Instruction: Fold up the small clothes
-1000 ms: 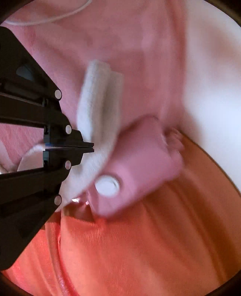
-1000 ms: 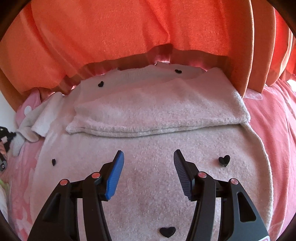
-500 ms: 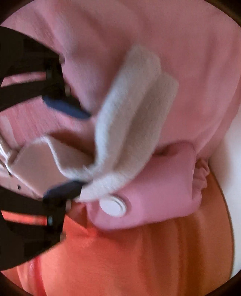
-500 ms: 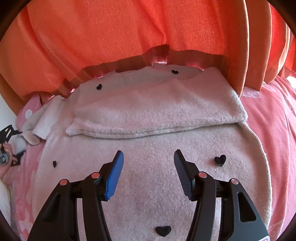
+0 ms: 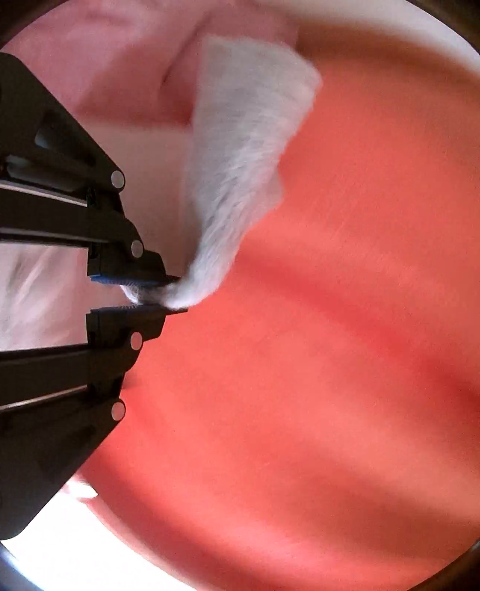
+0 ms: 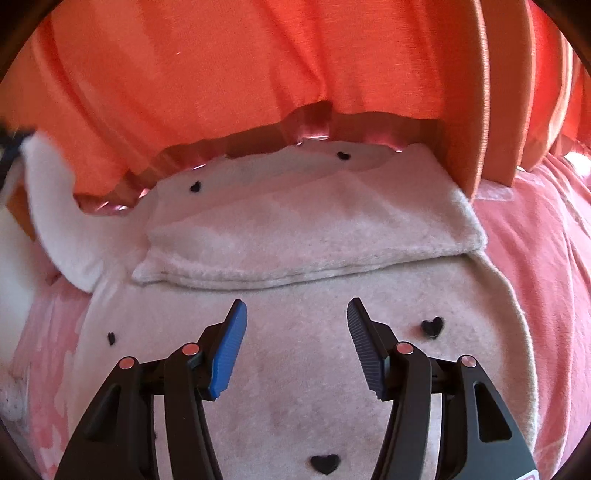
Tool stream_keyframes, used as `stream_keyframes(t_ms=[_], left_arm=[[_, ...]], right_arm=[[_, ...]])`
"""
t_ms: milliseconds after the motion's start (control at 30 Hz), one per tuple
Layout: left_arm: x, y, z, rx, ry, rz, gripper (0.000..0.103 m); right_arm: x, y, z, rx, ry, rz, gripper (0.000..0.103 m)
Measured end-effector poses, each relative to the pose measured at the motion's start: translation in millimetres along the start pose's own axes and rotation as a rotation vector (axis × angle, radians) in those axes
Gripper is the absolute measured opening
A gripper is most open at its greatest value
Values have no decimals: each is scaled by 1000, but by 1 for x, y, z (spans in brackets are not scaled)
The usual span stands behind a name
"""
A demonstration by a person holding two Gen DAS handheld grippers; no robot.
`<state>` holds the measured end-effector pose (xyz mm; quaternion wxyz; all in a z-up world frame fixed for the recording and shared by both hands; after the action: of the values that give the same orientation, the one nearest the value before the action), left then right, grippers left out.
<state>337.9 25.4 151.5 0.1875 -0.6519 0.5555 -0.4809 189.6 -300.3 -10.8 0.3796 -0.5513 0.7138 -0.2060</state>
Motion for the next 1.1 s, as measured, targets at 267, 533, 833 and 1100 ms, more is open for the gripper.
stream_keyframes(t_ms=[267,533,833,1100], left_arm=[[-12,192,60,-303,-46,-146,50],[-92,173,48,-278,-191,-371,50],[-142,140,62,-290,-183,-338,38],[-150,130,68,-256,-240,-281,34]], right_arm=[[37,-9,-7,15,18,69,57],[6,-23,10,36,-9,-83,64],[-98,-47,97,-25,19,-517,67],[-16,-96,60,61,-203,17,4]])
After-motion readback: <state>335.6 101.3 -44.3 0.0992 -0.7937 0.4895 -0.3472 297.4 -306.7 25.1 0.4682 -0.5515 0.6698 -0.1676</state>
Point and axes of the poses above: each gripper's, at about its wrist camera, not at the fingertips, and z roughly the way its jaws point, x to its right, y to its underside, the point moved 2 cm from there along z, roughly the way its jaws point, and after that the axes turned 9 degrees about -y, right-handed, at the moved point
